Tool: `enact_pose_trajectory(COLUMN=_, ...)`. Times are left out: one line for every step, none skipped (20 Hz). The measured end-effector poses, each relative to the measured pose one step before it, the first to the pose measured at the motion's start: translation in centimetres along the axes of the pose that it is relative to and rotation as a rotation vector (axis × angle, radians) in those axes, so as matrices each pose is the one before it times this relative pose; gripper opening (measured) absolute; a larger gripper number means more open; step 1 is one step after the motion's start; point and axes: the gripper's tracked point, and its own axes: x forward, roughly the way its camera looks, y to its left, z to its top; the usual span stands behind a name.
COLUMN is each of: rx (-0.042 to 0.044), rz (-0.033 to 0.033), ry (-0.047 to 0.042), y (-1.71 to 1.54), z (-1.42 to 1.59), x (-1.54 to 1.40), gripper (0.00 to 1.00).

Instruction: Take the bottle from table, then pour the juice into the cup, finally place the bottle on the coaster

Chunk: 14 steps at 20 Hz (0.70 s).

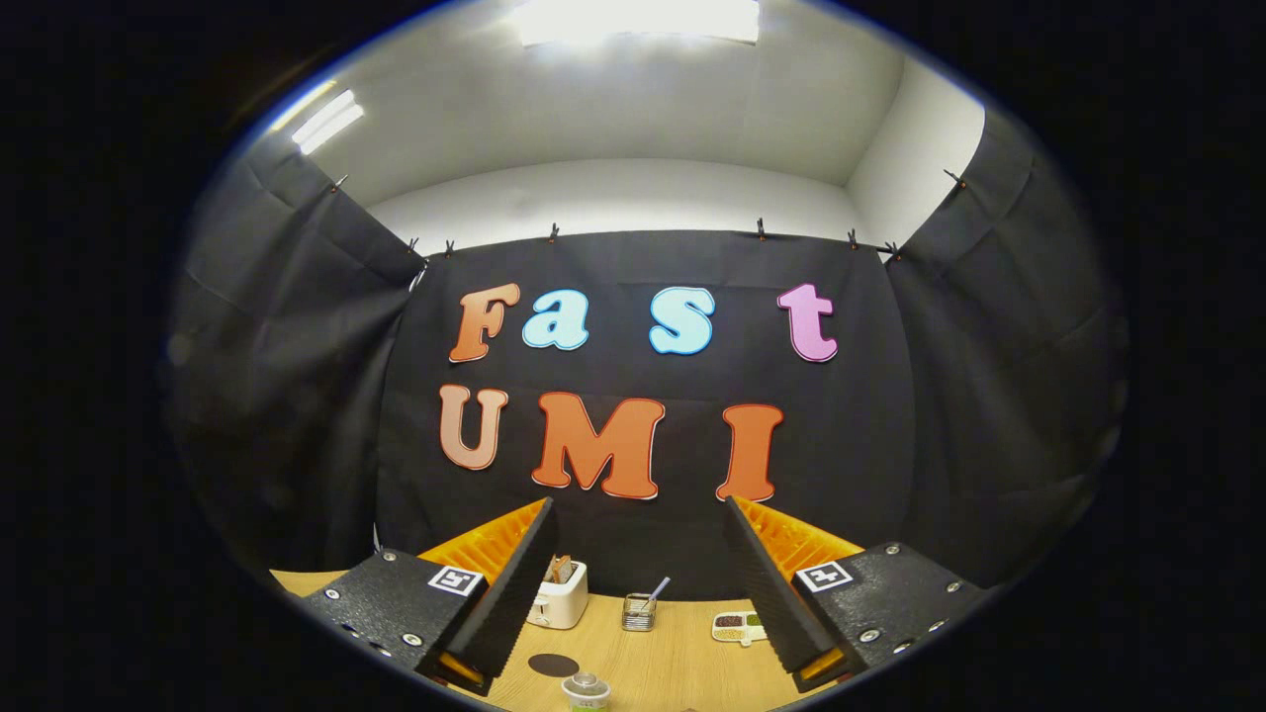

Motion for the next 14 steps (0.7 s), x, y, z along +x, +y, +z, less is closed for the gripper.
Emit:
enact_pose_trajectory(rx=-0.00365, rz=-0.00628, ry=0.00445, y=-0.188, z=-0.236, x=-0.017, gripper=0.99)
enact_pose_trajectory(rx=-0.00248, rz=-0.00565, ry=-0.00177, y=-0.135, z=0.057, x=0.128, gripper=0.99)
enact_pose_trajectory(rx=-0.00098, rz=-0.00142, ry=-0.00391, y=-0.049, z=0.029, x=0.095, gripper=0.99)
enact_pose_trajectory(rx=-0.00012, rz=0.00384, ry=-0.0031, y=0.229, z=-0.217, x=-0.046, gripper=0.99)
enact_pose_trajectory(rx=0.00187, rz=0.00161, ry=0.00079, y=0.143, z=-0.296, x=-0.117, gripper=0.99)
enact_pose_trajectory(rx=0.00597, rz=-0.00206, ry=-0.00098, y=-0.008, z=-0.46, x=-0.158, gripper=0.99)
enact_pose_trajectory(rx=0.00253, rz=-0.00106, ry=0.00071, y=0.089, z=-0.475, x=-0.148, gripper=0.99)
enact_pose_trajectory(rx=0.00027, rz=-0.00229, ry=0.00035, y=0.155, z=-0.595, x=-0.118, gripper=0.99)
enact_pose_trajectory(rx=-0.00209, rz=0.00235, ry=-0.00249, y=0.241, z=-0.538, x=-0.017, gripper=0.99)
enact_pose_trajectory(rx=-0.00292, rz=0.00145, ry=-0.0041, y=0.349, z=-0.634, x=-0.083, gripper=0.99)
enact_pose_trajectory(rx=-0.00238, rz=-0.00162, ry=-0.00294, y=0.167, z=-0.675, x=-0.057, gripper=0.99)
enact_pose_trajectory(rx=-0.00474, rz=0.00141, ry=-0.0012, y=0.18, z=-0.768, x=-0.099, gripper=0.99)
enact_pose_trajectory(rx=-0.00355, rz=0.00575, ry=0.0035, y=0.352, z=-0.971, x=-0.187, gripper=0.99)
enact_pose_trajectory(rx=0.00266, rz=0.00927, ry=0.00411, y=0.4, z=-1.032, x=-0.186, gripper=0.99)
